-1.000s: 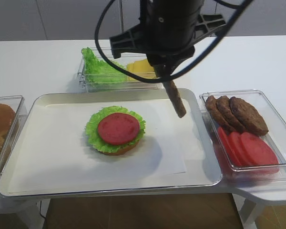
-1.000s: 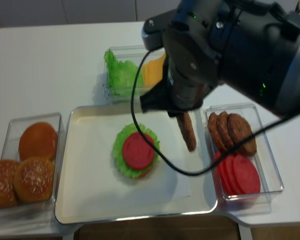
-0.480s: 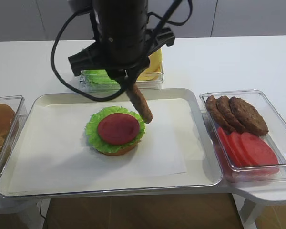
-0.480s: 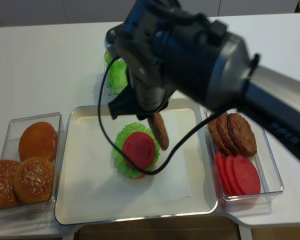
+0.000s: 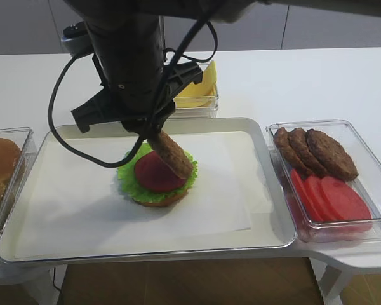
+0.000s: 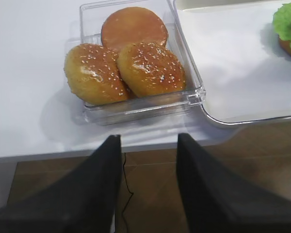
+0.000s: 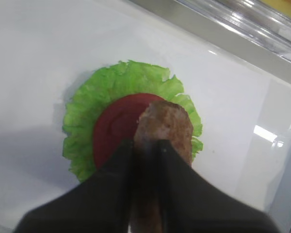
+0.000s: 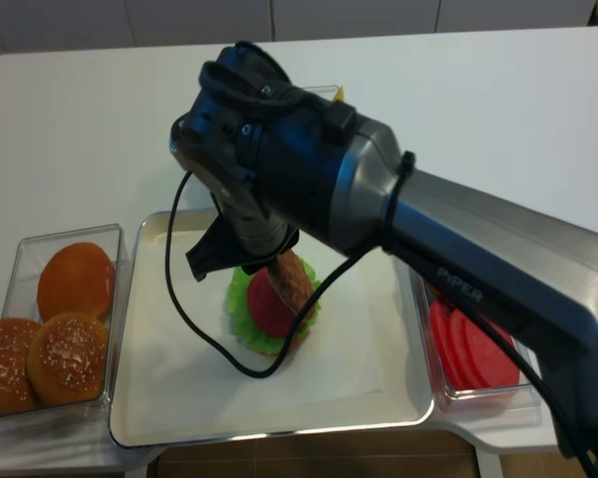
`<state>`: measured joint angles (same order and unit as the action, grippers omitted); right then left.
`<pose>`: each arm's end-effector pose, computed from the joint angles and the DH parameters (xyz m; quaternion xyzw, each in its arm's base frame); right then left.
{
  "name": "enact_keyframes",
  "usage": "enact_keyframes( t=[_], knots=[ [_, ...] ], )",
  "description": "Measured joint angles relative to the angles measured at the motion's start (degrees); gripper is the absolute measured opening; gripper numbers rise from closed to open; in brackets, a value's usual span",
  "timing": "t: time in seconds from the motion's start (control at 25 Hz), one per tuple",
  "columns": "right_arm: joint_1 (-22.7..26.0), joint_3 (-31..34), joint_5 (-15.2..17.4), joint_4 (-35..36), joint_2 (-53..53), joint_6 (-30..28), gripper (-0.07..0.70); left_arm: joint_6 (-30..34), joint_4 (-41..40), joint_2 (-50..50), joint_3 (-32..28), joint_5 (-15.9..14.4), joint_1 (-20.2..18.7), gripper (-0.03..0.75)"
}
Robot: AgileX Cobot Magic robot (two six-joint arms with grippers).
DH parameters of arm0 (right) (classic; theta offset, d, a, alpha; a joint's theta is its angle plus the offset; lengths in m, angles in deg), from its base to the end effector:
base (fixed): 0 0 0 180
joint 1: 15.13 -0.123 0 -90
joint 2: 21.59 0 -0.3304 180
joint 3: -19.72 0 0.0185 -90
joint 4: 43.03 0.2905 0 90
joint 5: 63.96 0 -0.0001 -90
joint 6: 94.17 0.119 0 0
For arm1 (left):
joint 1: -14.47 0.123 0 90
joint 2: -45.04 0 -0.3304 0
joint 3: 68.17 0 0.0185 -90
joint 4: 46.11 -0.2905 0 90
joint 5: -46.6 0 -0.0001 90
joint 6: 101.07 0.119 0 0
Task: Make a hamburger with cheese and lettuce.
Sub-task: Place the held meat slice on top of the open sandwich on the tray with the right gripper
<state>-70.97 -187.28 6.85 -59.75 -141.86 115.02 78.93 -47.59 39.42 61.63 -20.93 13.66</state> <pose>0.3022 0.3877 0.3005 -0.2534 0.9469 -0.0125 0.1974 0.0005 0.0028 0.2684 0.0049 0.8802 0.0095 0.4745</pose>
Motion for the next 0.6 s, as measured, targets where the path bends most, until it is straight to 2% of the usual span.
enact_keyframes(
  t=[0.6],
  knots=[
    [0.0,0.0,0.0,-1.2,0.0,-0.7,0.104,0.0,0.0,0.0,-0.1,0.0,0.0,0.288]
  ],
)
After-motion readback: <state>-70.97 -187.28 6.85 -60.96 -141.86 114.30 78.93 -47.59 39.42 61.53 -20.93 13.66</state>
